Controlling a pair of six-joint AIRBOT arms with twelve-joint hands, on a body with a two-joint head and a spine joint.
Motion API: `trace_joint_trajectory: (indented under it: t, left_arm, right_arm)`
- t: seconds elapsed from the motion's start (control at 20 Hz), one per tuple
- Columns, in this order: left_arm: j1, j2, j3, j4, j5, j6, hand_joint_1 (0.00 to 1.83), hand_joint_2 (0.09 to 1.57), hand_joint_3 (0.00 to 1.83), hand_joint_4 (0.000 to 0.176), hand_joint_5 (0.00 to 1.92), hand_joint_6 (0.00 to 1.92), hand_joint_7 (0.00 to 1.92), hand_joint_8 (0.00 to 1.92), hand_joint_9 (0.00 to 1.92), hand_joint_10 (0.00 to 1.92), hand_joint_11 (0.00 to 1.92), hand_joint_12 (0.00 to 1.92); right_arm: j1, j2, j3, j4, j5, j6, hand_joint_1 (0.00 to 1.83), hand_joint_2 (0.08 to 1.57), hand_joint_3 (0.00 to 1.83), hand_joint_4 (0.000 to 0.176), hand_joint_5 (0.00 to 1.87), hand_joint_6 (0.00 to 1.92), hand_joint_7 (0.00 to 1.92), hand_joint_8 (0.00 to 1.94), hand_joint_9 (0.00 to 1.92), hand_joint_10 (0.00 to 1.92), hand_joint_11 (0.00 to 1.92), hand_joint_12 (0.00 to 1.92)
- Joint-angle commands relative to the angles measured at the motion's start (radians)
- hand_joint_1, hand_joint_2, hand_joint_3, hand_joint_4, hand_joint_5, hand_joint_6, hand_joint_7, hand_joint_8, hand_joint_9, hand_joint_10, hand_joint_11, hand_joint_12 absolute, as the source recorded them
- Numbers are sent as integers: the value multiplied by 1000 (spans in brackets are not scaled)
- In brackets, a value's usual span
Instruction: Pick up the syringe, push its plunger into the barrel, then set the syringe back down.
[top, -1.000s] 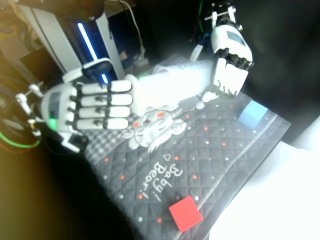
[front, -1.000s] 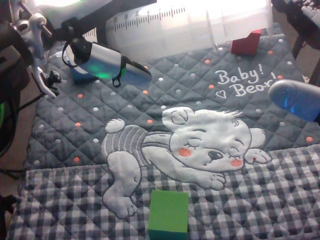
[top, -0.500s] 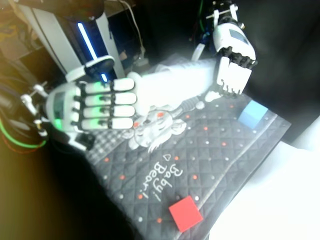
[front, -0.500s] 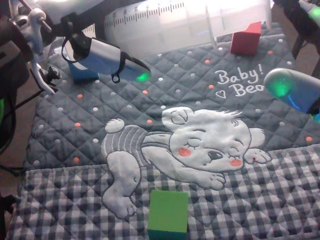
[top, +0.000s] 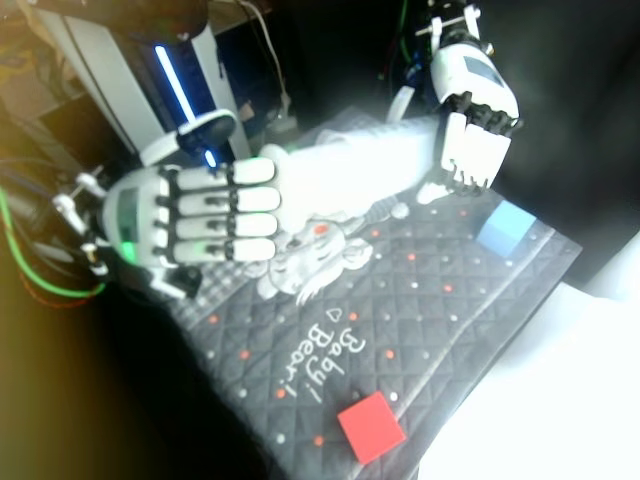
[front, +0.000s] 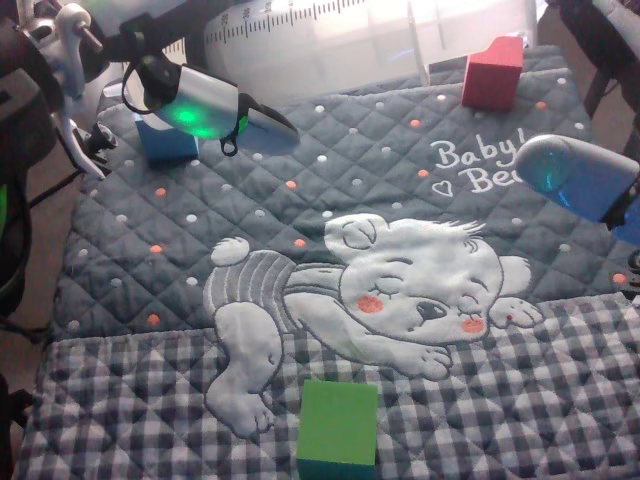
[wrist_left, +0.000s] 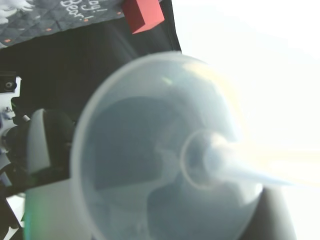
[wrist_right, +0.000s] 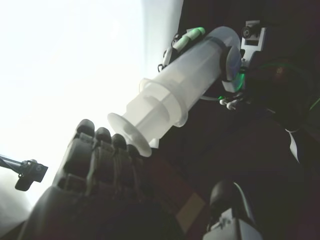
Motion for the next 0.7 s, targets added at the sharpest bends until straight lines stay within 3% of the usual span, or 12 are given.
trace_joint_trajectory:
  t: [0.0, 0.45, 0.65]
  left_arm:
    - [-30, -18, -8, -6, -174, -16, 1600, 1107, 0, 176, 1264, 1921, 1528, 1921, 1642, 1921, 1646, 1921]
    - [-56, -27, -4, 20, -157, -16, 1661, 1103, 0, 176, 1264, 1921, 1530, 1921, 1644, 1921, 1640, 1921]
    - [-62, -33, -1, 25, -156, -16, 1657, 1105, 0, 176, 1265, 1921, 1536, 1921, 1649, 1921, 1648, 1921]
  right_arm:
    - [18, -11, -3, -73, 54, 5, 0, 998, 0, 0, 30, 0, 0, 0, 0, 0, 28, 16]
    - [28, -25, -1, -81, 40, 10, 0, 1019, 3, 0, 48, 4, 22, 5, 29, 10, 96, 51]
    - [28, -30, 0, -86, 33, 13, 0, 1010, 1, 0, 52, 4, 3, 1, 0, 0, 34, 29]
